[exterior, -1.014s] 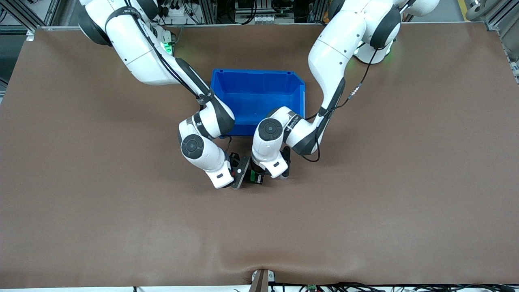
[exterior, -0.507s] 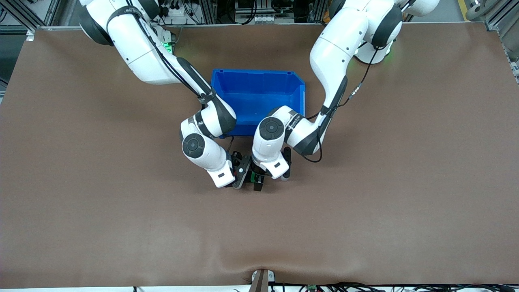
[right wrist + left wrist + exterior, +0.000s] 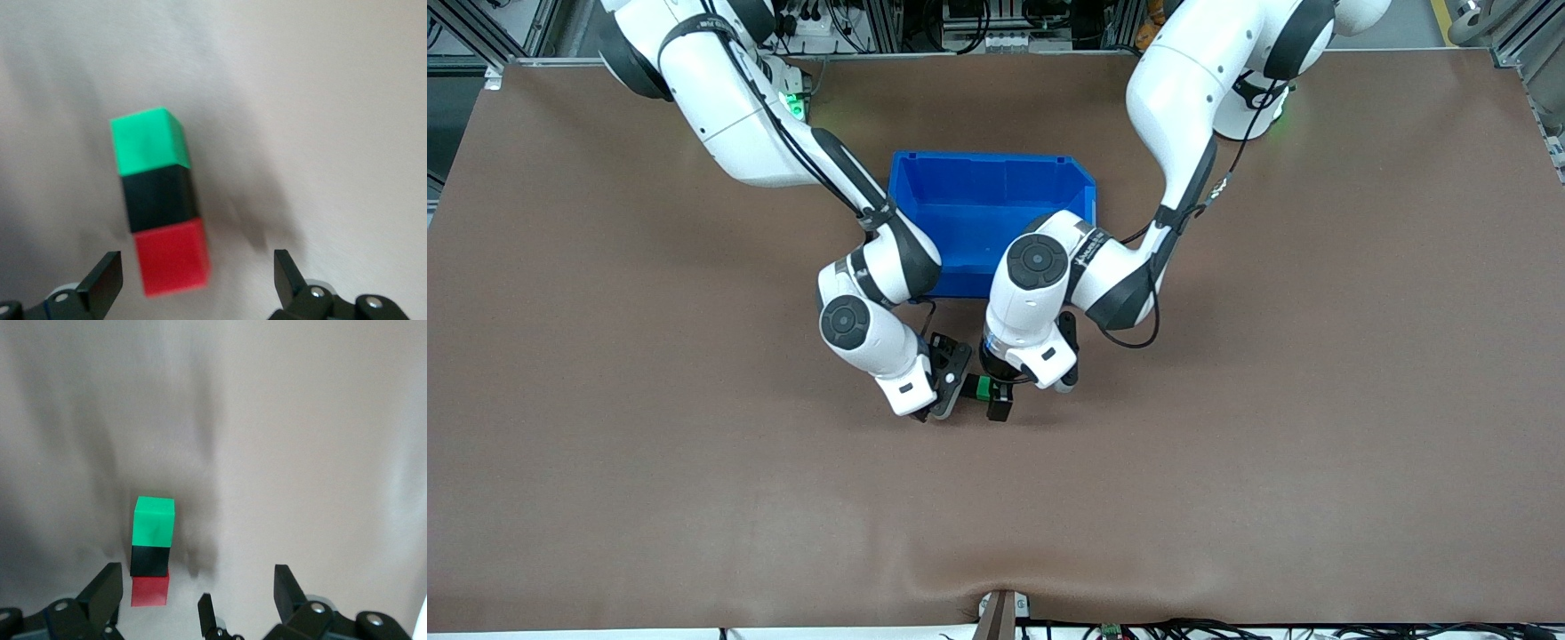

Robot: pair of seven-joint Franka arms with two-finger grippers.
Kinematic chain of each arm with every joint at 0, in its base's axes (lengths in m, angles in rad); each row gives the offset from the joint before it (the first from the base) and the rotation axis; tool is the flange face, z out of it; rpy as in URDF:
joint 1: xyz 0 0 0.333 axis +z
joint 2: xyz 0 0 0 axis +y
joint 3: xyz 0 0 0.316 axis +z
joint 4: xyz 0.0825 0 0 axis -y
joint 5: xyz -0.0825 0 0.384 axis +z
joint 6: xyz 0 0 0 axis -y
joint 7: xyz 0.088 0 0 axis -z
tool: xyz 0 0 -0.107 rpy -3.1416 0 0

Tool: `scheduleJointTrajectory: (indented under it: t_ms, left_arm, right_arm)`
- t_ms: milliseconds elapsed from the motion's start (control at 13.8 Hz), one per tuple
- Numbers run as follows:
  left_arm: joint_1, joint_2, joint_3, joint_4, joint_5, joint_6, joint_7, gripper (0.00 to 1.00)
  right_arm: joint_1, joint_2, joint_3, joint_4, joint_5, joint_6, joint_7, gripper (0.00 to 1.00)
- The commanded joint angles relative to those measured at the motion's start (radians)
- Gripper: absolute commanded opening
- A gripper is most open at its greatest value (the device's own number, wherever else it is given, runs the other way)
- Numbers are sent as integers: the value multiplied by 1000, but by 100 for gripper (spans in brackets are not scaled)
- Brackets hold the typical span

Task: Attach green and red cubes to black cube
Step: 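Open both grippers and lift them away from the cubes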

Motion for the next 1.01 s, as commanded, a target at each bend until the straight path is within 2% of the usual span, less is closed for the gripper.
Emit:
scheduleJointTrajectory:
  t_ms: [0, 290, 652, 942]
  left_arm:
    - [41, -77, 2, -13, -4, -89, -2, 100]
    - [84, -192, 0, -16, -2, -186, 111, 100]
    - [153, -328, -1, -23, -4, -423, 448, 100]
    - [225, -416, 0, -23, -4, -584, 700, 100]
  right_arm:
    - [-78, -74, 9, -63, 15, -15, -37, 100]
    - [-189, -216, 12, -200, 15, -41, -55, 100]
    - [-383, -377, 10, -205, 15, -314, -60, 100]
    - [-511, -520, 4, -206, 9, -374, -34, 100]
